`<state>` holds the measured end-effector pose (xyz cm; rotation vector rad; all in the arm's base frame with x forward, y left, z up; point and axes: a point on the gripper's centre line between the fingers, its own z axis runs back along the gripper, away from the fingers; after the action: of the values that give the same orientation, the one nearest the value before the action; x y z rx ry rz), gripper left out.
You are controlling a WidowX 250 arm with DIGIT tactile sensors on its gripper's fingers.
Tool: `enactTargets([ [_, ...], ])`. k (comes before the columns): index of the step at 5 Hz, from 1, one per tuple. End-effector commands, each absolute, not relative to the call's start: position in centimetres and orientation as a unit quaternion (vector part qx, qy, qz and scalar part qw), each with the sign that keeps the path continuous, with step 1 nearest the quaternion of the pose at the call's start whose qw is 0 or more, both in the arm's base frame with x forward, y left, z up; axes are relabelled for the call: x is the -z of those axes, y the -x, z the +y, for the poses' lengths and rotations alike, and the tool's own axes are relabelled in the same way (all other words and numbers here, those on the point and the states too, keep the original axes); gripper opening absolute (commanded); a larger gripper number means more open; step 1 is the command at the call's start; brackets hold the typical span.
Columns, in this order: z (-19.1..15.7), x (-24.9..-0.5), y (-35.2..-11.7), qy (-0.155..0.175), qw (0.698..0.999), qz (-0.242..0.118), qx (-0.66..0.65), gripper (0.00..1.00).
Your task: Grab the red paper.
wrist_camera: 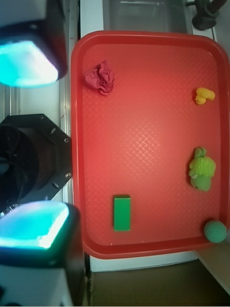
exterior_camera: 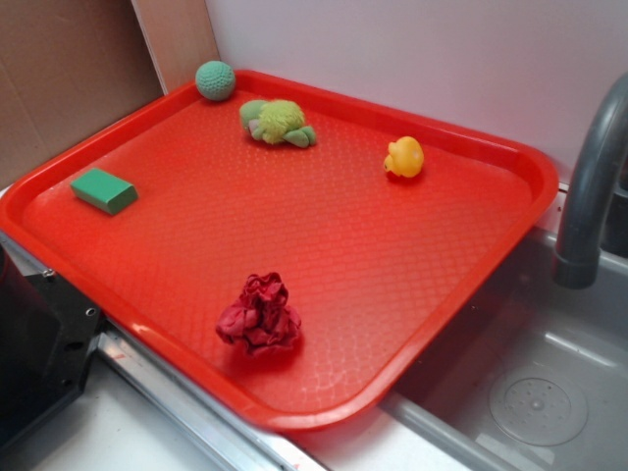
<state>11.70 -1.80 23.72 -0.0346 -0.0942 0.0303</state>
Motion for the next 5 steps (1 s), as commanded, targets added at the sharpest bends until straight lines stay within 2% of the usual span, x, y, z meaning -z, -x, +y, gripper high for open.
enactTargets([
  [1, -1.8, -23.7, -11.7, 0.017, 0.999, -0.047, -0.015, 1.00],
  [2, -4.8, -18.7, -14.0, -0.015, 0.997, -0.055, 0.051, 1.00],
  [3, -6.7, -15.2, -13.3, -0.036, 0.990, -0.082, 0.106, 1.00],
  [4, -9.1, -10.4, -14.1, 0.021, 0.977, -0.087, 0.192, 1.00],
  [5, -11.0, -8.2, -13.6, 0.051, 0.968, -0.071, 0.234, 1.00],
])
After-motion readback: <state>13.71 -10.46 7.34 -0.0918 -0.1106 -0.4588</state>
